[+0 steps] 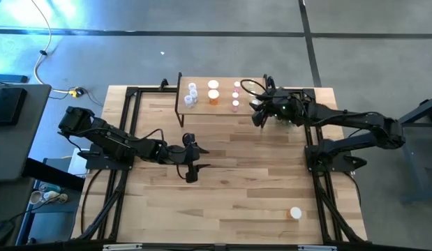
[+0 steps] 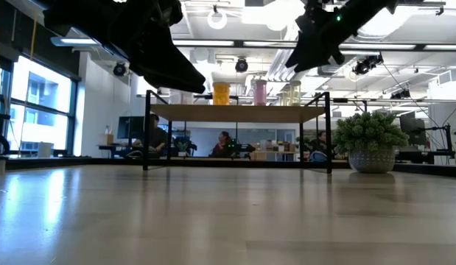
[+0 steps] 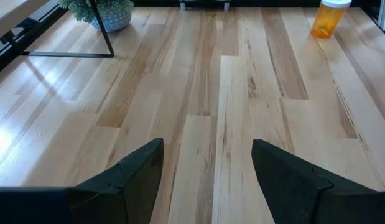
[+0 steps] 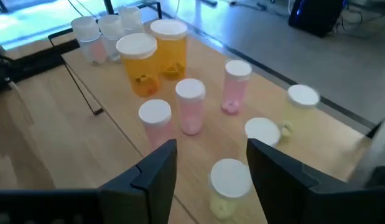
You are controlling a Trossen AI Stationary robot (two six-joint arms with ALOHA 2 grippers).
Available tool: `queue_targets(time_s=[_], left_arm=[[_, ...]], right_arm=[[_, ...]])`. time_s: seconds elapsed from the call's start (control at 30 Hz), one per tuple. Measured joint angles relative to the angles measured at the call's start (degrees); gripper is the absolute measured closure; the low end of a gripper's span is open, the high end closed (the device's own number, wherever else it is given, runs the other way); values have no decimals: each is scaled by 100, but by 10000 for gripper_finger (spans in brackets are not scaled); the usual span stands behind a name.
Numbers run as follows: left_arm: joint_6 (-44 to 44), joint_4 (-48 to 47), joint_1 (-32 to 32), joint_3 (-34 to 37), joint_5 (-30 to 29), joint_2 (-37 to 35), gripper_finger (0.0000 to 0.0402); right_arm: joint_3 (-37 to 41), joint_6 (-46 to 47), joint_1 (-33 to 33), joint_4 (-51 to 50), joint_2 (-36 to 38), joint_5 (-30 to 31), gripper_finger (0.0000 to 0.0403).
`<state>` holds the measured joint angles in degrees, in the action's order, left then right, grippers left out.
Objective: Pick and place medicine bottles onto shelf by color
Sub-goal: Put the orange pill bottle aligned with the other orange pill bottles on the shelf
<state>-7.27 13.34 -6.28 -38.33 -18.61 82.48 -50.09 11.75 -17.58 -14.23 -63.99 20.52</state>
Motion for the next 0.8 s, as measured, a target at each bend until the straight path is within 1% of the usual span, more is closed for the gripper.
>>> queue_targets(time_s=[0.17, 0.27, 0.37, 0.57, 0.8], left_arm=[[0, 1, -2, 0, 0, 0, 167], [0, 0, -1, 0, 0, 0, 167], [0, 2, -1, 0, 0, 0, 167], [-1, 7, -1, 0, 0, 0, 167], [-2, 15, -1, 0, 0, 0, 167]], right_arm=[[-639, 87, 150, -1060, 2, -2, 217], [-911, 116, 391, -1542, 2, -16, 217], [-1014, 299, 716, -2021, 22, -16, 217], [-985, 1235, 1563, -2923, 269, 47, 217], [-979, 2497, 2708, -3701, 328, 89, 217]])
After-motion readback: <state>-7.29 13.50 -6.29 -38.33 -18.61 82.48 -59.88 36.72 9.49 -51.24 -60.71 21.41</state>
